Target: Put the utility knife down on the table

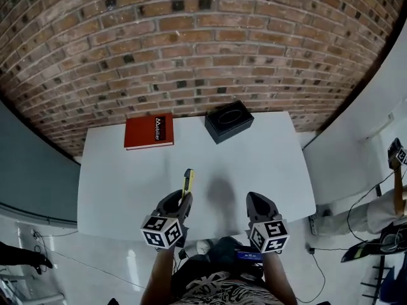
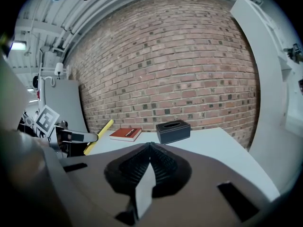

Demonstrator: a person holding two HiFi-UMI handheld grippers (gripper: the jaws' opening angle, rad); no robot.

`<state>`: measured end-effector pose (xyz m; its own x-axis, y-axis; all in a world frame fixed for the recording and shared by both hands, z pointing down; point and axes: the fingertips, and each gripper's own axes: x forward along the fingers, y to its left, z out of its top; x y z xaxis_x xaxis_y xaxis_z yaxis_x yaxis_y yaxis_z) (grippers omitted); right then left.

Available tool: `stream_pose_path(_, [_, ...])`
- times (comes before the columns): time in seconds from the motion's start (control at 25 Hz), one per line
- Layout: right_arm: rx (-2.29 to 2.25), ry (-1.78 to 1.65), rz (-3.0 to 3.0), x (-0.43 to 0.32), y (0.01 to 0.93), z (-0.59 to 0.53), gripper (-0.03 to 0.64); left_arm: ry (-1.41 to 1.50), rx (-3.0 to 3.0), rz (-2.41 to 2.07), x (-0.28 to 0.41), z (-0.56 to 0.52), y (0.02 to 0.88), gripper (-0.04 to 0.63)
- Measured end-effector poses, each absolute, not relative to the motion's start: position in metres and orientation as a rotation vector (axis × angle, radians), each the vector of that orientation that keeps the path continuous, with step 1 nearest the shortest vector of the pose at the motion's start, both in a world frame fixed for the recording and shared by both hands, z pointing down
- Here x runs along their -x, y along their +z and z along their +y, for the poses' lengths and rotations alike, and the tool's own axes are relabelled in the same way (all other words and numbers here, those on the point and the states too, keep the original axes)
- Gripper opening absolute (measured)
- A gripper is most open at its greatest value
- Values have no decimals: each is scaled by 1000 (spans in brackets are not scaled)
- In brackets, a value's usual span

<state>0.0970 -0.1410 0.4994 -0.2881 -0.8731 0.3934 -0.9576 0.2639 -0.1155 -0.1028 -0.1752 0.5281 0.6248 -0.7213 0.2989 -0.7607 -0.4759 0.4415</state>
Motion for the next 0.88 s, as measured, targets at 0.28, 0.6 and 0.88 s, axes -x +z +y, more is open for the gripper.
stream_pose_path(0.28, [-1668, 478, -2306, -89, 499, -136, 0, 85, -2328, -1152, 96, -174, 521, 117])
stream_pose_path(0.6, [-1597, 483, -2341, -74, 512, -136, 0, 110, -2339, -1177, 96, -181, 526, 117])
stream_pose_path(0.88, [-1566, 506, -2335, -71, 522, -145, 0, 141, -2297, -1190, 102, -180, 541, 117])
